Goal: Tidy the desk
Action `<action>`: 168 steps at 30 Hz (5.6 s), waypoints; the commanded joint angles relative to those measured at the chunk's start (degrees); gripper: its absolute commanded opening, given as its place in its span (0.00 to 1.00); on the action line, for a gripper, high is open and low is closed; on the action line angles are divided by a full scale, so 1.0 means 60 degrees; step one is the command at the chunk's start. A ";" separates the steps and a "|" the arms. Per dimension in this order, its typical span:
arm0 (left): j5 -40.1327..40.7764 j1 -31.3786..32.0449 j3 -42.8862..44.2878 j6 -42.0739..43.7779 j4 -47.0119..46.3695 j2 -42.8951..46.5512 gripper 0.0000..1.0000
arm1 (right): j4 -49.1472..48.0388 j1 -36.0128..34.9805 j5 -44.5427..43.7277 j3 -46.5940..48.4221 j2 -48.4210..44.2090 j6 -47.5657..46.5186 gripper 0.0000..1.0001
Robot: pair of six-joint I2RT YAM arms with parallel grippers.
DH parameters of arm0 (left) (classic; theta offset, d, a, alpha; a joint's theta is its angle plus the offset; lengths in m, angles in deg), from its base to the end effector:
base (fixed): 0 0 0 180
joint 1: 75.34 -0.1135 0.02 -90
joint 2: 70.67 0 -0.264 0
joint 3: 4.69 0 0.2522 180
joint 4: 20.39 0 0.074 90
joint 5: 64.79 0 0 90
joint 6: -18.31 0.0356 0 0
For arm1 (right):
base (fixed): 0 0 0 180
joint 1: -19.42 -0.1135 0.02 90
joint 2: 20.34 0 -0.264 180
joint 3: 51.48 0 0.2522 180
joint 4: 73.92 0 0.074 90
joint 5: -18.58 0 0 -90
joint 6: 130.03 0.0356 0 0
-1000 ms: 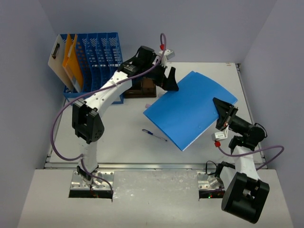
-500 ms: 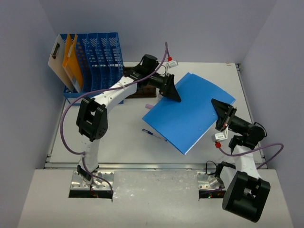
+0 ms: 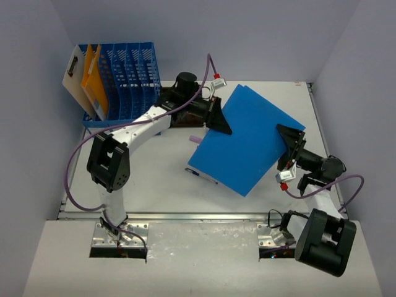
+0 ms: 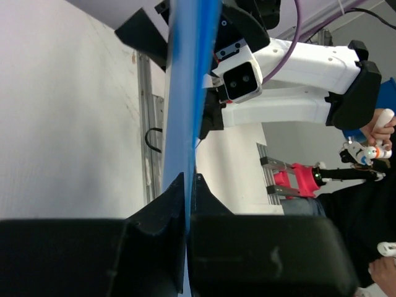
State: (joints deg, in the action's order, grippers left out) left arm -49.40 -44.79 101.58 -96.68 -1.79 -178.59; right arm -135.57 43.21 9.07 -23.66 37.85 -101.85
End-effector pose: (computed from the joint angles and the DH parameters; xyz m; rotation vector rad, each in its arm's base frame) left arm 0.3543 -0.2489 0.3285 1.0729 1.8034 -1.8513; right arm 0.1667 -0.0351 0.2518 -1.4556 0.3790 -0.4886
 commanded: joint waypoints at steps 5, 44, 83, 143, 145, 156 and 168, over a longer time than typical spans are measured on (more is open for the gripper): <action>0.0174 -0.0783 -0.0271 0.0150 -0.1452 0.0862 0.00 | -0.3573 -0.0069 -0.0494 0.0175 0.1139 -0.0799 0.97; 0.0437 -0.1063 0.0269 0.8822 0.5783 0.2592 0.00 | 2.1400 -0.2381 -0.0420 1.2742 0.3191 0.4857 0.90; 0.9837 -0.0242 0.0328 0.5720 0.1698 0.4905 1.00 | 1.8111 -0.3161 -0.3759 1.0594 0.1318 1.1491 0.01; 1.4398 0.5032 -0.2044 1.0275 -0.3575 0.2210 0.00 | 1.9999 -0.2325 -0.8817 1.0402 0.0570 2.2975 0.13; 1.4310 0.4987 -0.2059 0.9939 -0.3517 0.2371 0.00 | 1.9281 -0.2325 -0.8669 1.0021 0.0365 2.2815 0.35; 1.4939 0.3992 -0.2323 0.7668 -0.1716 0.4859 0.00 | 1.6644 -0.2310 -0.9370 1.0386 -0.0133 1.9816 0.99; 1.6404 0.0508 -0.0698 0.6817 -0.1290 0.6546 0.00 | 1.4606 -0.2325 -0.9972 0.8482 -0.1012 1.7262 0.99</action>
State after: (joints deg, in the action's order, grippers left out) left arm 45.44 -36.49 92.97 -53.80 -5.88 -141.50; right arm -42.79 29.39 -50.01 29.83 31.60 7.26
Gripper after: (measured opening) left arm 0.101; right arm 0.992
